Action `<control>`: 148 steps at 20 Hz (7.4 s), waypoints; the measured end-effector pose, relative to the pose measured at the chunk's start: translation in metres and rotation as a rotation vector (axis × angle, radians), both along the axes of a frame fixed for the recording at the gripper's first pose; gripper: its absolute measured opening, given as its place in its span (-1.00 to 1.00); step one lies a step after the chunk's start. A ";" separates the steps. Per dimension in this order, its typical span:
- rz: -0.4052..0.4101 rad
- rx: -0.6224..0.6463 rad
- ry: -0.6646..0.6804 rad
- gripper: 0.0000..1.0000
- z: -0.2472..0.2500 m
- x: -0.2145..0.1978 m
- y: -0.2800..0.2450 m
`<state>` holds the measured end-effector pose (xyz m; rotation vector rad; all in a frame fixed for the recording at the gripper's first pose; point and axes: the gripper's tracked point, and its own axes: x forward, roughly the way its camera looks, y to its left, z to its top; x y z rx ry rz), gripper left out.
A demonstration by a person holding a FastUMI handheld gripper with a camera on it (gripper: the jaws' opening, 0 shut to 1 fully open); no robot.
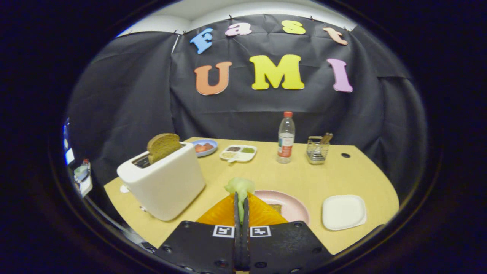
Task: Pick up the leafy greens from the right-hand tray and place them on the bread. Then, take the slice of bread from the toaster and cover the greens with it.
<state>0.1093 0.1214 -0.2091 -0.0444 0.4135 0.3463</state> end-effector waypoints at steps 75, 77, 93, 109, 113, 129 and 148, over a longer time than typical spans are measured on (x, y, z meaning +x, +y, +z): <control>-0.198 -0.026 -0.134 -0.83 0.157 0.013 0.206; -0.205 -0.006 -0.179 -0.83 0.180 0.008 0.194; -0.380 -0.049 -0.140 -0.83 0.078 0.020 0.036; -0.293 0.080 0.030 -0.83 -0.012 0.017 -0.009; -0.321 0.067 0.026 -0.78 -0.022 0.024 -0.033; -0.382 -0.031 0.024 -0.06 -0.057 0.027 -0.081; -0.369 -0.124 -0.356 0.91 0.125 -0.114 -0.070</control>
